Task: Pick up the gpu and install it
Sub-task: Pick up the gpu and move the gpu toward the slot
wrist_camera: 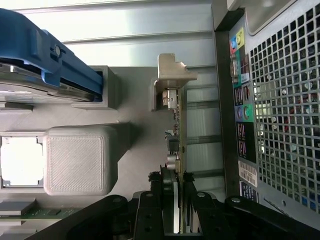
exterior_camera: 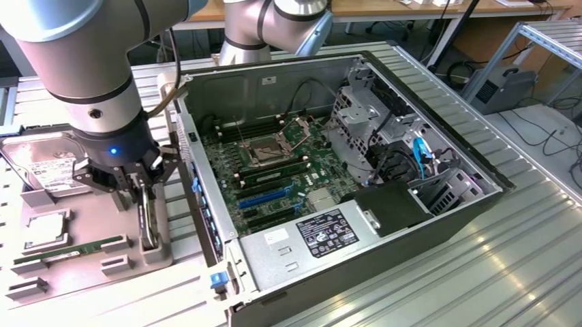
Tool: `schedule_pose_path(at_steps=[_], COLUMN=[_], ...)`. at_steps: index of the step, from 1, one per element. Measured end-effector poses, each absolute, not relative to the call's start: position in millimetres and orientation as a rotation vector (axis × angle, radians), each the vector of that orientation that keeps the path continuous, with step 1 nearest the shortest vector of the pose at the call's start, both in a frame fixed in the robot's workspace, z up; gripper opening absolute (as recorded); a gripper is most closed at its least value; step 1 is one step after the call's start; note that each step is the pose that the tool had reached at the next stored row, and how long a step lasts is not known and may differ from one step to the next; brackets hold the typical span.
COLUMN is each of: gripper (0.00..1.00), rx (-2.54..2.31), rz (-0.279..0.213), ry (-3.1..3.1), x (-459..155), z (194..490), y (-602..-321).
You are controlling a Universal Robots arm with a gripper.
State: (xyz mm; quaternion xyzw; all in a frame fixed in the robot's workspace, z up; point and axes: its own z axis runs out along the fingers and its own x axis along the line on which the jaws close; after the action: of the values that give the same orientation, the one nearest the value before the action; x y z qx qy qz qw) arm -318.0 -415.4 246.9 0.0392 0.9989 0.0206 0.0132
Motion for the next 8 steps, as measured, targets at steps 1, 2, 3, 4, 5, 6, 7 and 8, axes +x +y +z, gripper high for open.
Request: schedule_pose_path(at_steps=[1, 2, 3, 4, 5, 6, 7, 8], gripper=[0.27, 0.27, 0.27, 0.27, 0.27, 0.27, 0.27, 0.27], rx=[0.122, 0.122, 0.122, 0.122, 0.122, 0.122, 0.122, 0.122], rz=[0.064, 0.064, 0.064, 0.064, 0.064, 0.064, 0.064, 0.064], ry=[3.112, 3.112, 3.112, 3.112, 3.112, 3.112, 3.112, 3.112], x=[-318.0, -318.0, -318.0, -318.0, -318.0, -318.0, -318.0, -318.0], z=[247.3, 247.9, 248.7, 249.3, 249.9, 250.5, 251.2, 251.9], y=[-415.4, -415.4, -415.4, -415.4, -415.4, -415.4, -415.4, -415.4])
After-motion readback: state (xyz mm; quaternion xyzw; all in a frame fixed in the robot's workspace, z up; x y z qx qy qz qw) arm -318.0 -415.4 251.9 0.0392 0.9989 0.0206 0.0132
